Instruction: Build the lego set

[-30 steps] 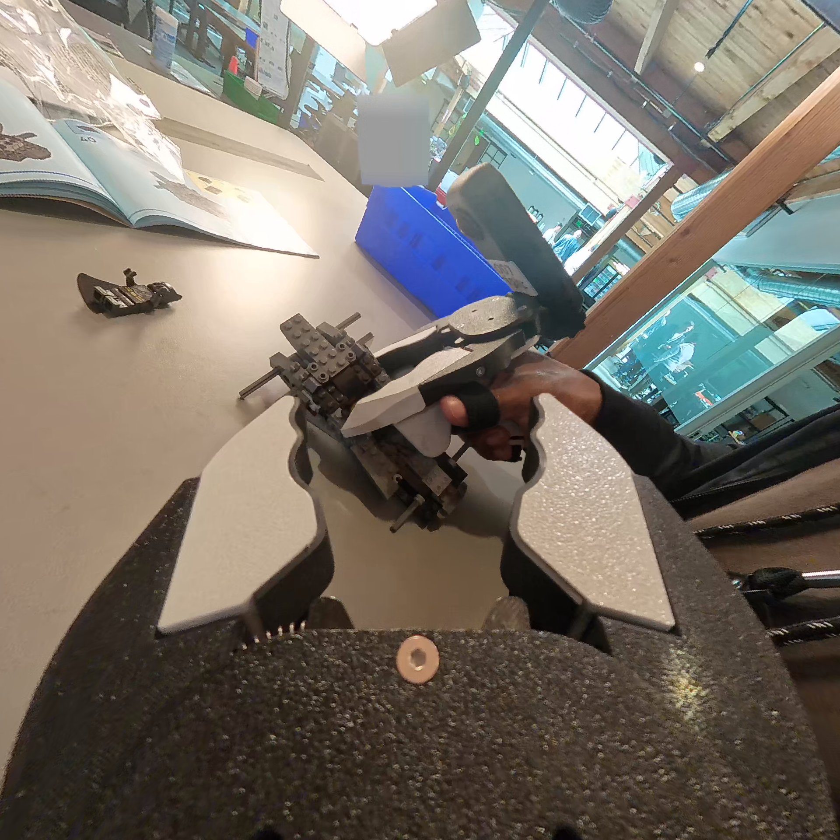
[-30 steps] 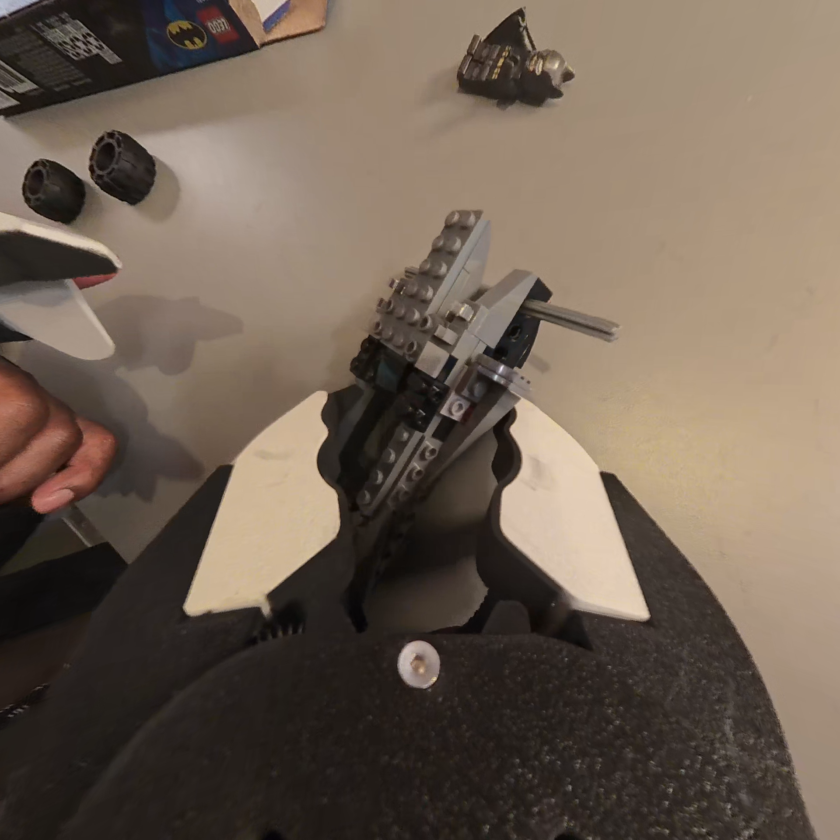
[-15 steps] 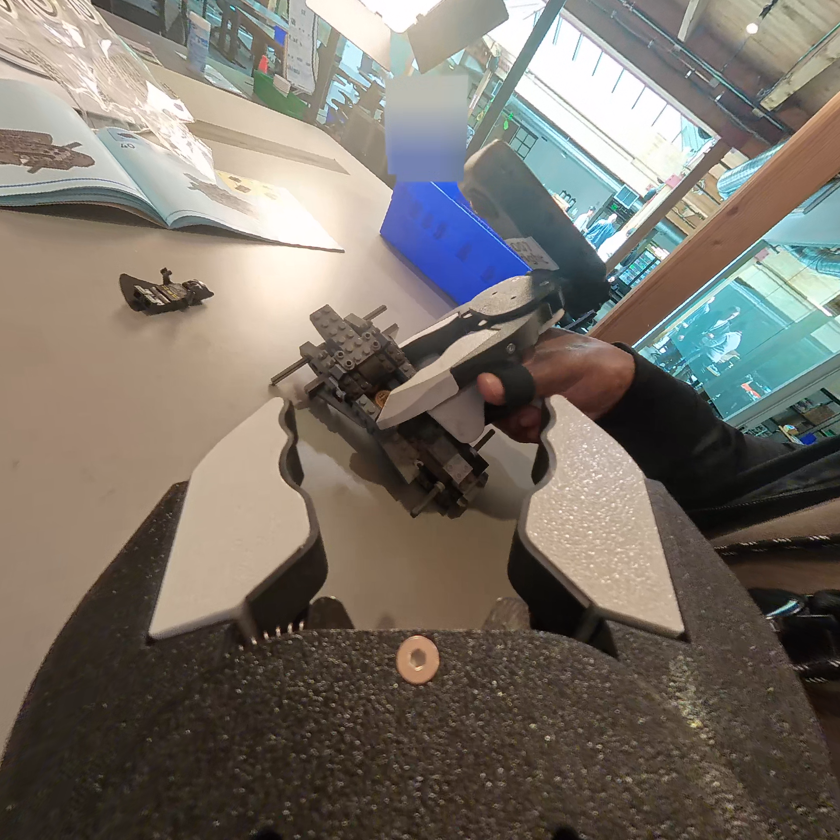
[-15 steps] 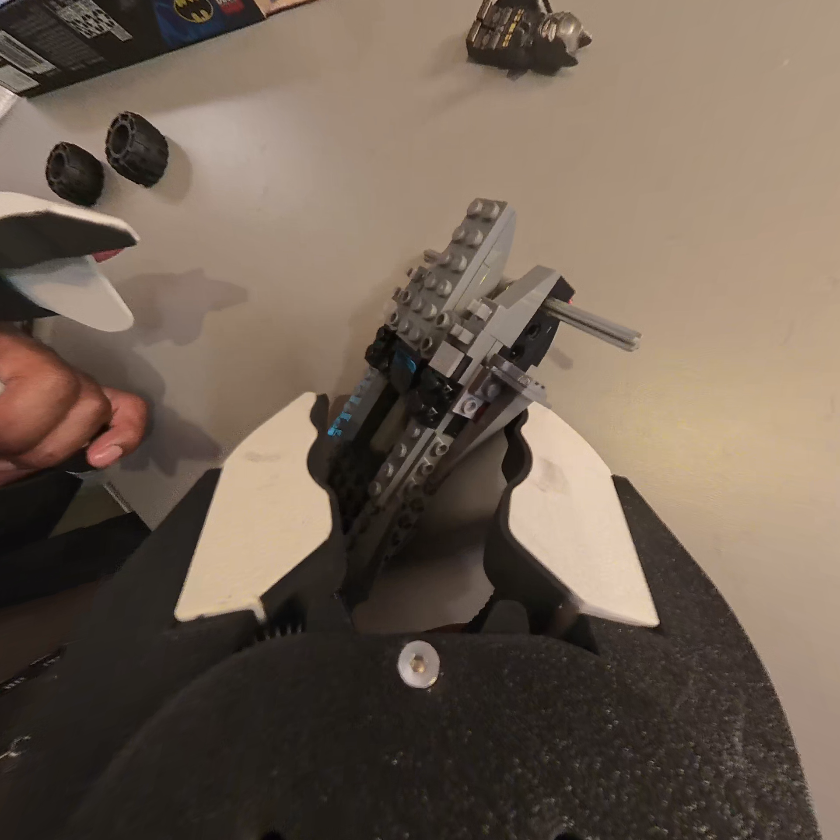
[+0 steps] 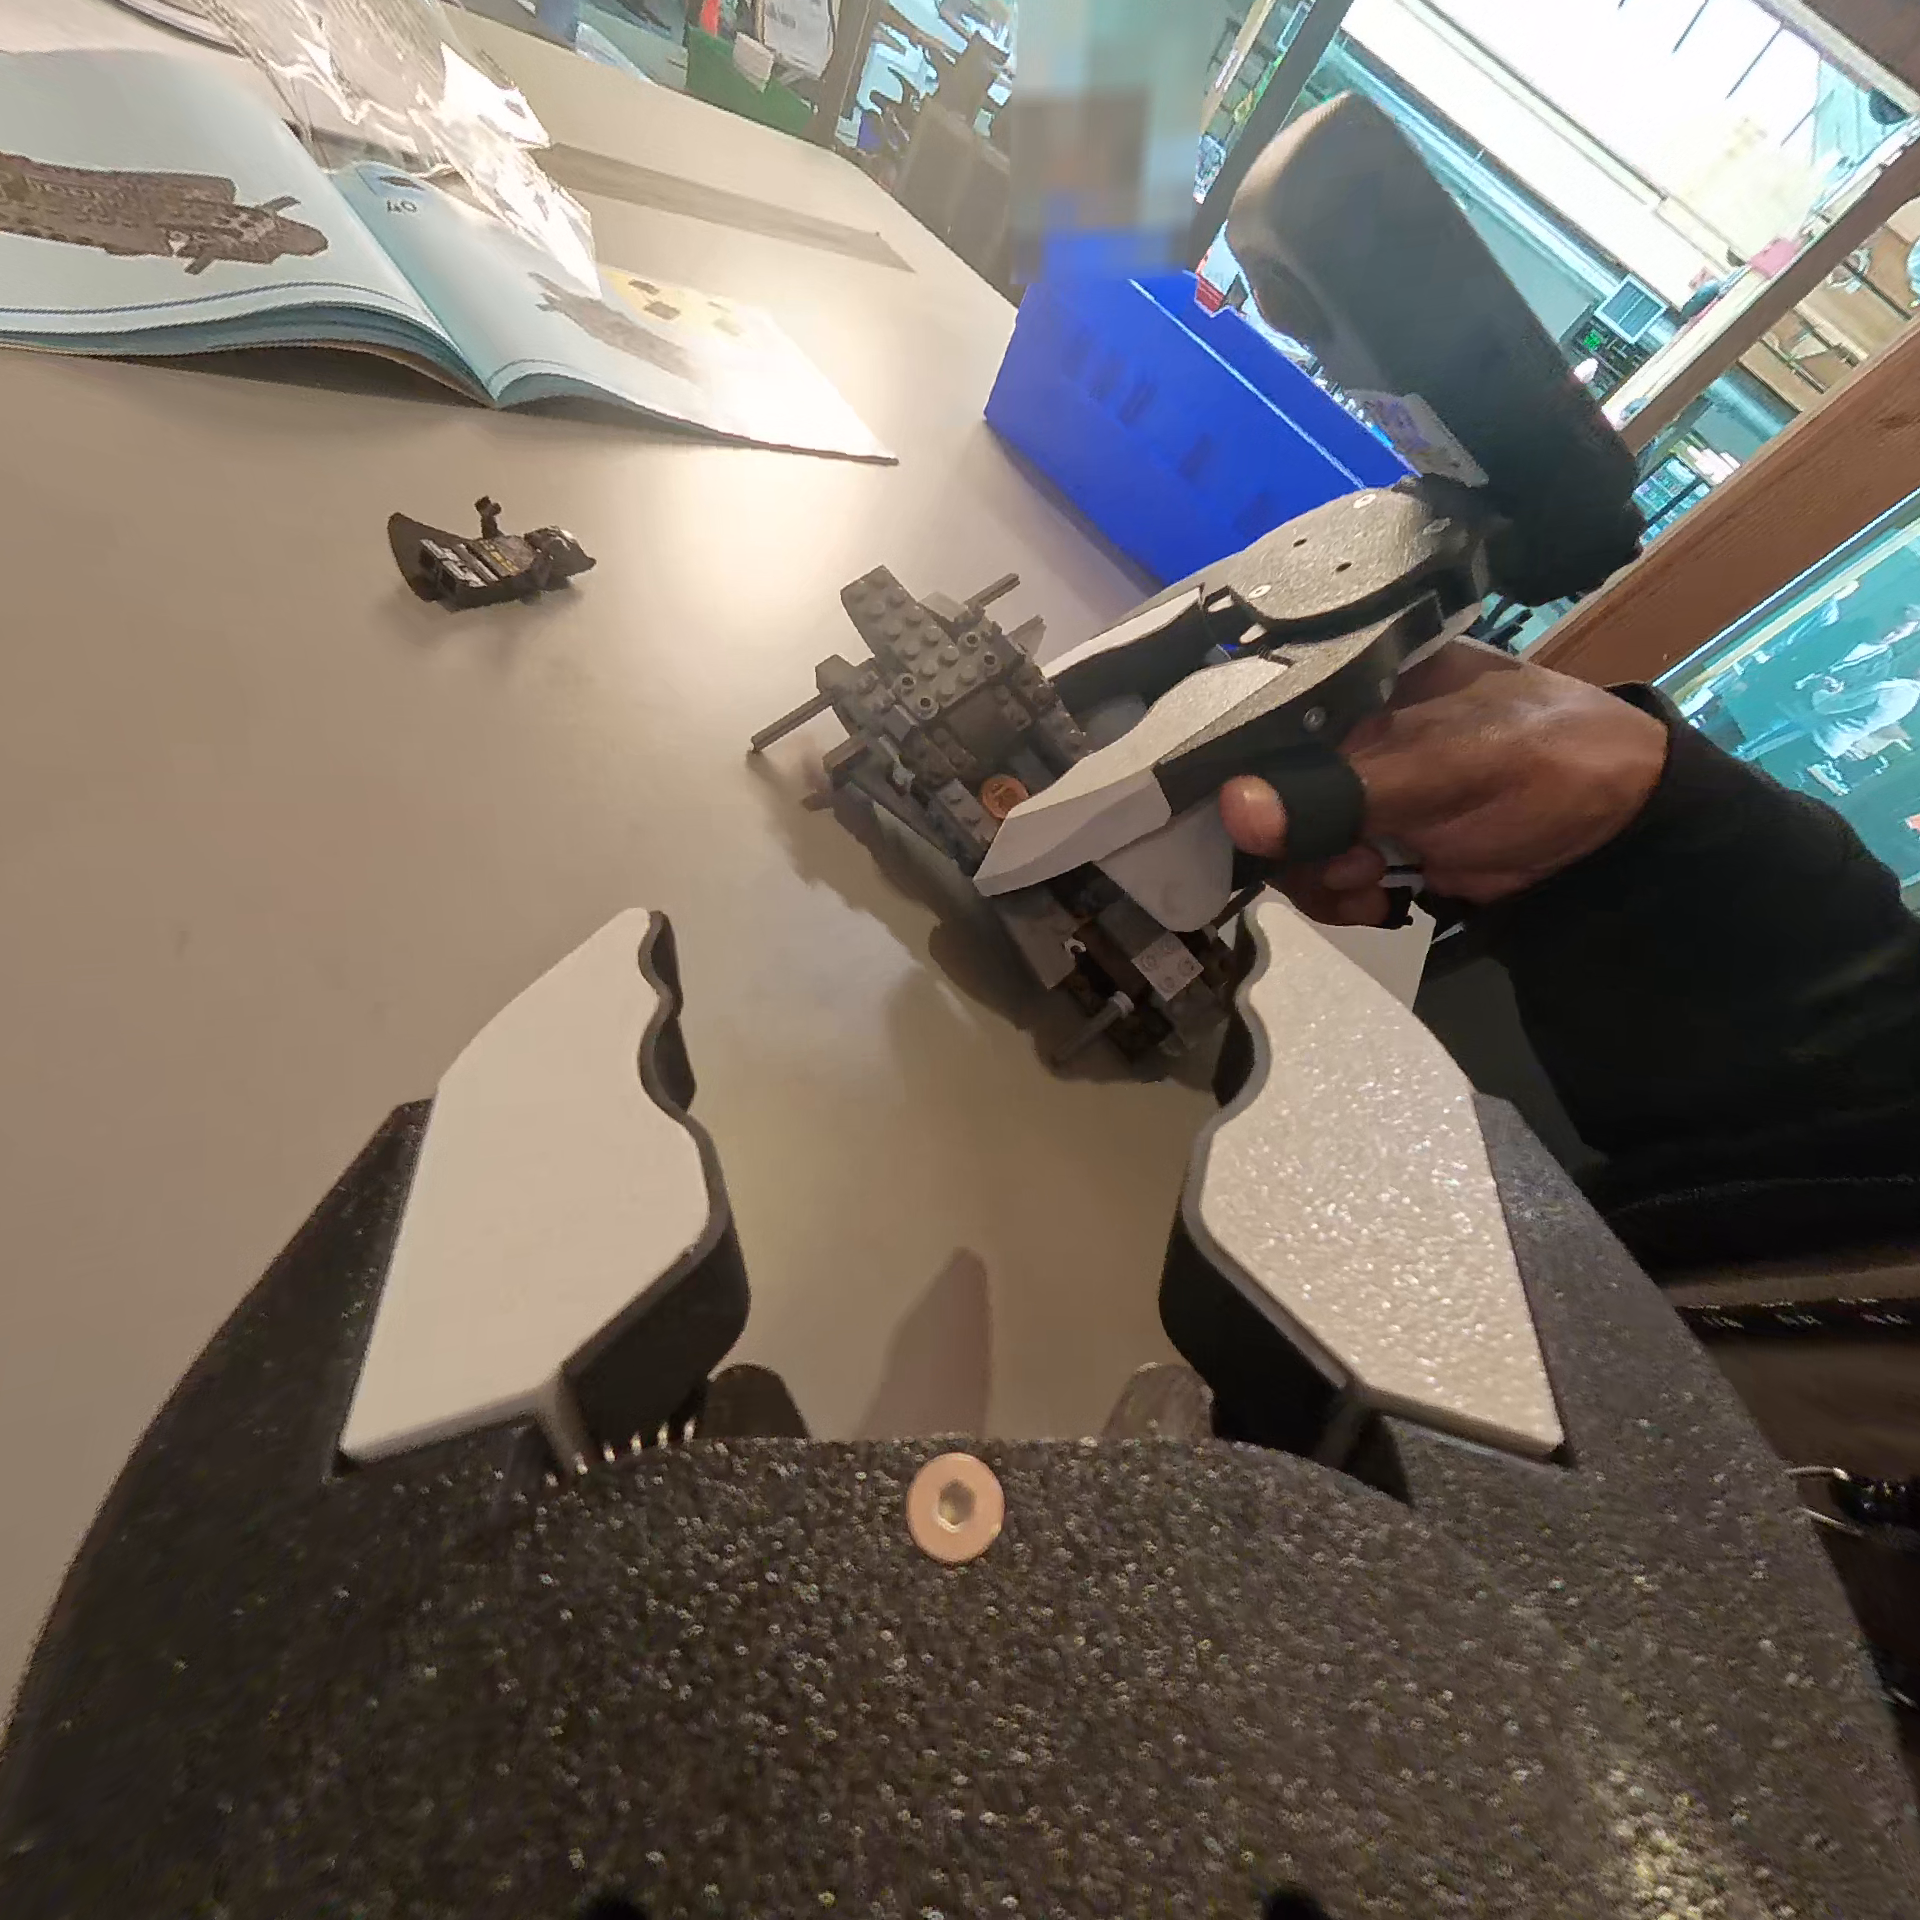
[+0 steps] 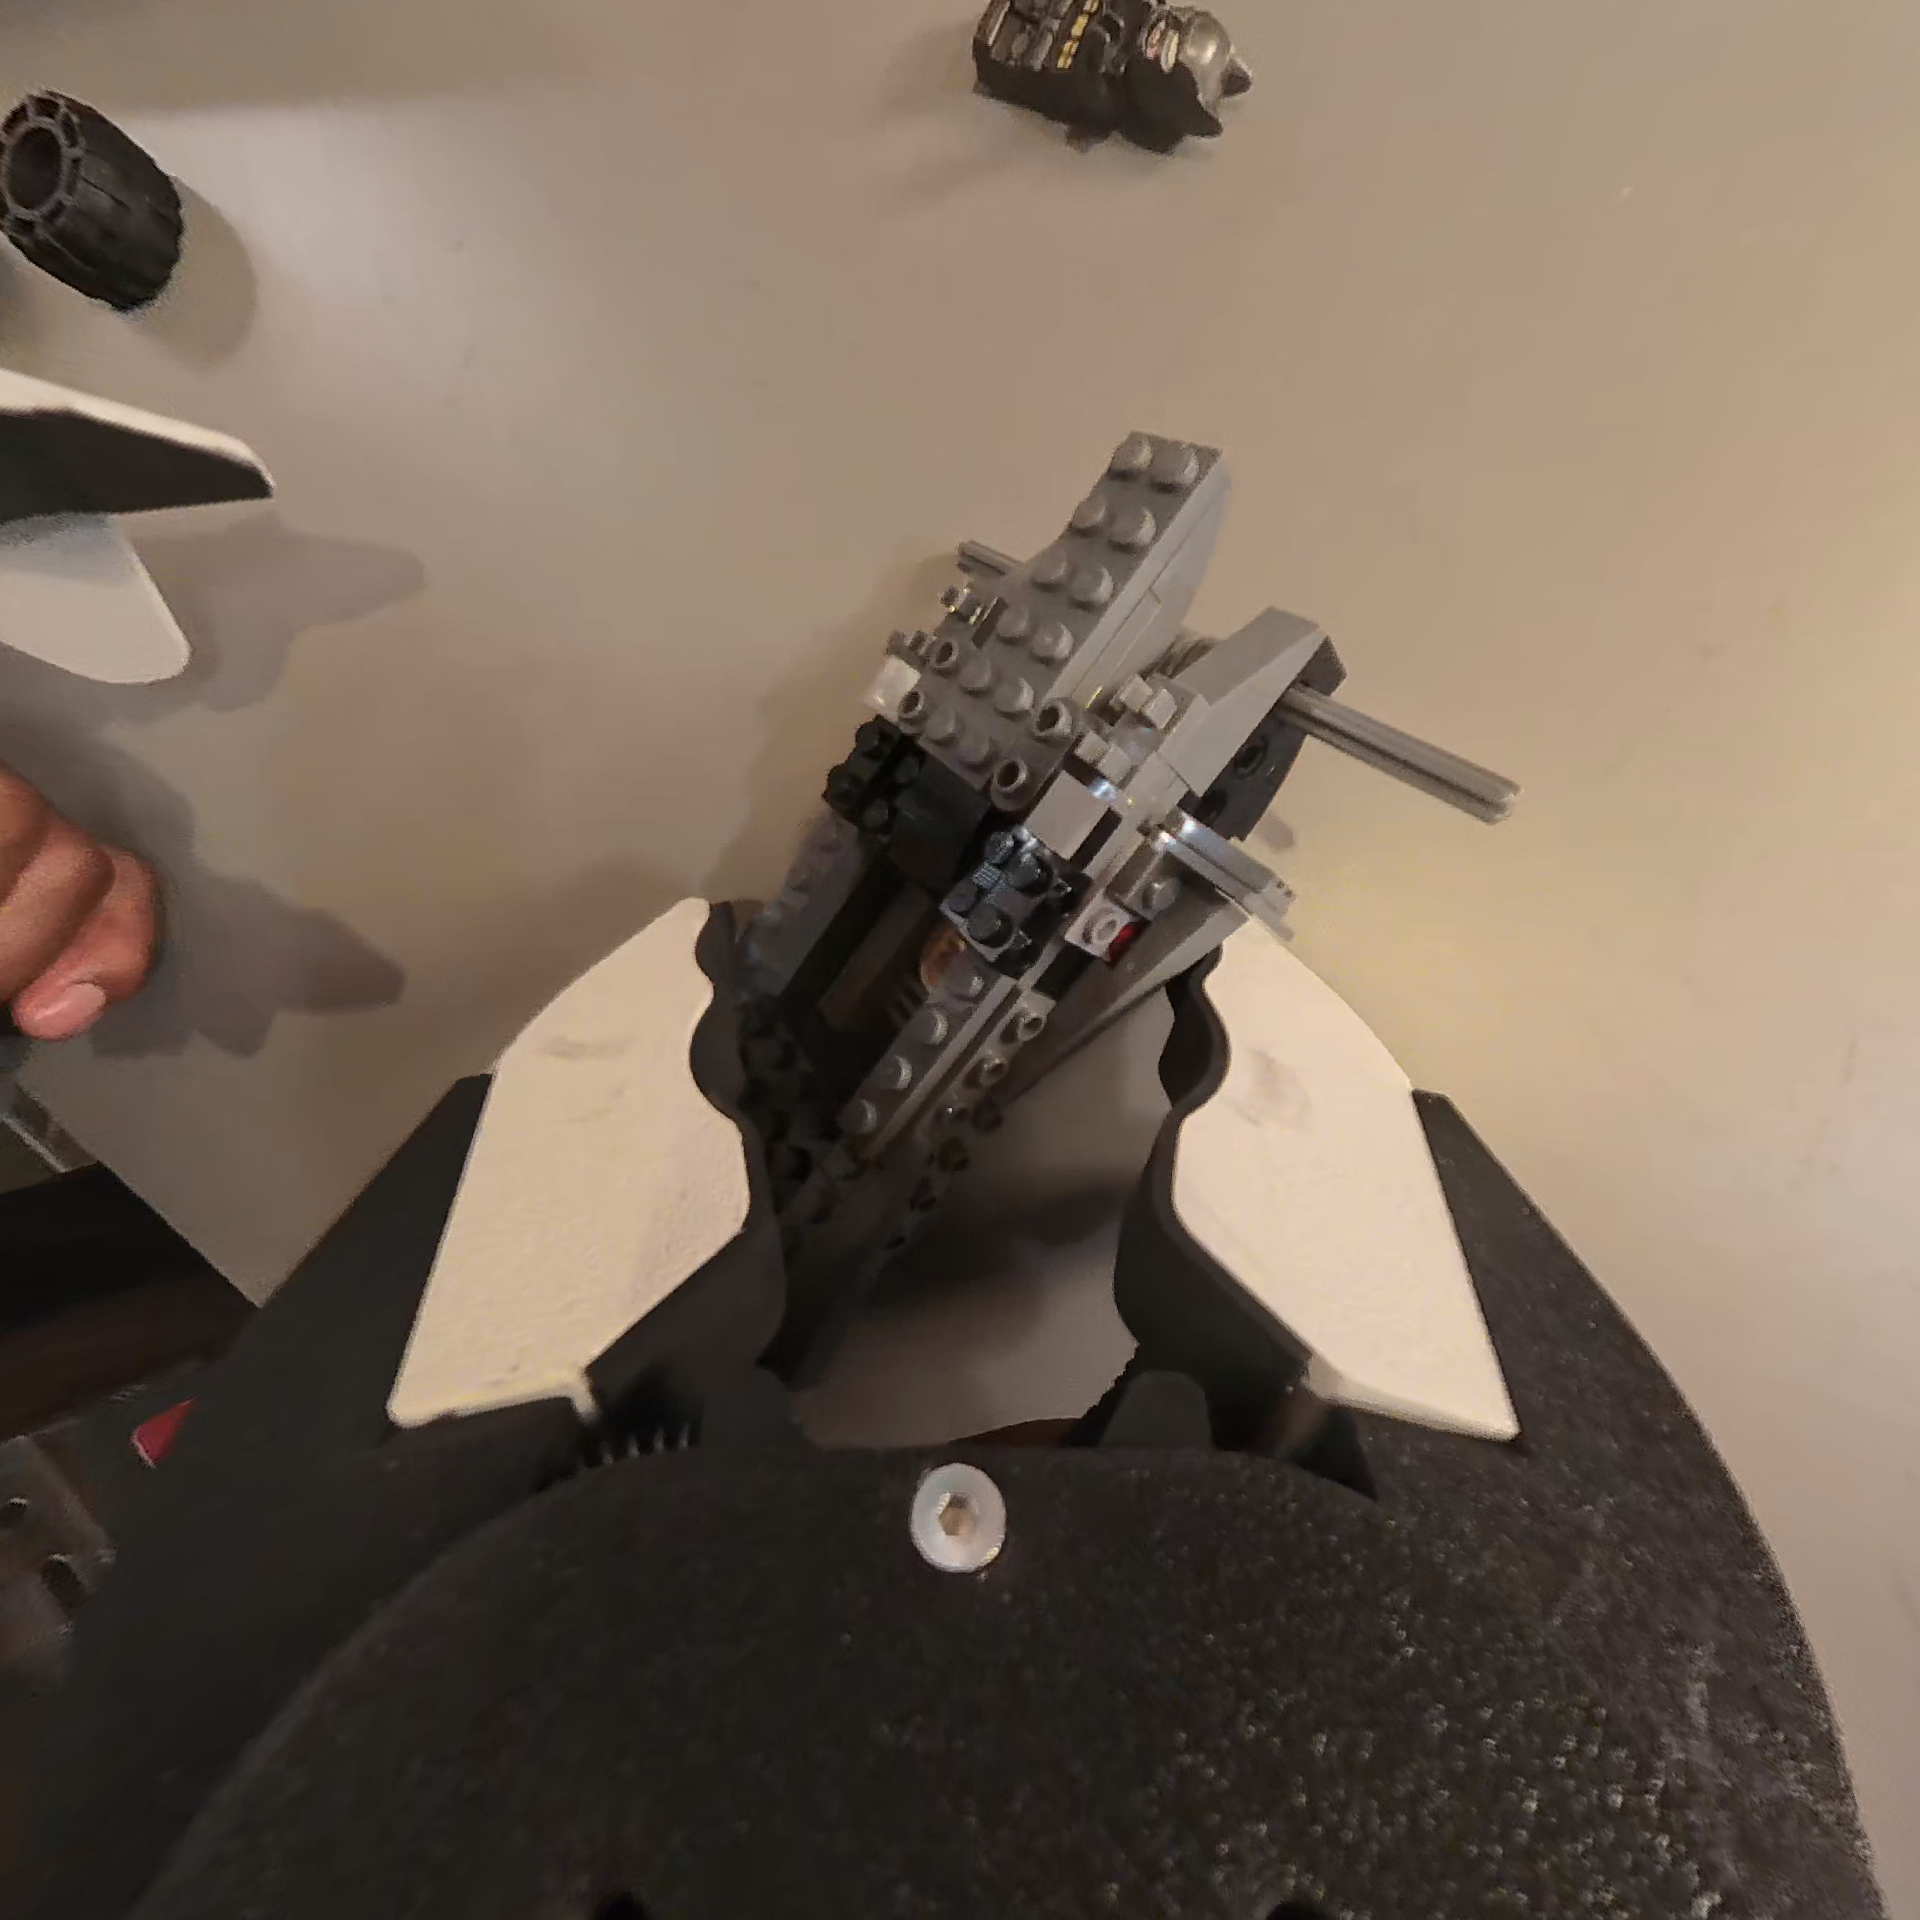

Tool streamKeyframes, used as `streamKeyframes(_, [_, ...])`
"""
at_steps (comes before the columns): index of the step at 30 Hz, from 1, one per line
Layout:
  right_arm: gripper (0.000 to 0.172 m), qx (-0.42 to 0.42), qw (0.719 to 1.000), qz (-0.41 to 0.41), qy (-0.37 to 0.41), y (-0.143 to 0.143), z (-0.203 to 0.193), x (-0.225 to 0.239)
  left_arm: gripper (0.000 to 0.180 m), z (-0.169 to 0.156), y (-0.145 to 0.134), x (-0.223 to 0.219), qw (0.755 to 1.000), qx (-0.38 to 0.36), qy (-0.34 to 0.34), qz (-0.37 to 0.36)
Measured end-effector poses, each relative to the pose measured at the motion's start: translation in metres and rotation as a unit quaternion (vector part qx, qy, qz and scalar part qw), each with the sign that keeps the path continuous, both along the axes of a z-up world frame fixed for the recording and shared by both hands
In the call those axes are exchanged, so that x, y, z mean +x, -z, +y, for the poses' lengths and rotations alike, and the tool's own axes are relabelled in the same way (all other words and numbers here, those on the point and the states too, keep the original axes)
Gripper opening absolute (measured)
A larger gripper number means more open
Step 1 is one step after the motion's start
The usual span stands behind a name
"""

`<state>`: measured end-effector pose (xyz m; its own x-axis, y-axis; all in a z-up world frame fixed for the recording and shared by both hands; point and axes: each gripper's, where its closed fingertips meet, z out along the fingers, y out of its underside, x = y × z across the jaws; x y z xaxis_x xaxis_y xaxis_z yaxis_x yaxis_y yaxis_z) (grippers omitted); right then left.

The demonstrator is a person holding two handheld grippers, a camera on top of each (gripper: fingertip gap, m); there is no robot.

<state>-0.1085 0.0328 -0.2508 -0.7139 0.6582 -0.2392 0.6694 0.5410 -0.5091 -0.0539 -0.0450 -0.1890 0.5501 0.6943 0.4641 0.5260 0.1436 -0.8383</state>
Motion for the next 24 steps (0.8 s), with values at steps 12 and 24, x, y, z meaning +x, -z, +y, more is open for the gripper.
streamKeyframes(12, [0.082, 0.035, 0.999, 0.033, 0.012, 0.002, 0.002, -0.004, 0.1, -0.001, -0.004, 0.008, 1.0, 0.027, 0.013, 0.007])
streamKeyframes(24, [0.092, 0.061, 0.995, 0.077, 0.037, 0.0, 0.013, -0.01, 0.1, 0.002, -0.01, 0.011, 0.999, 0.024, 0.034, 0.024])
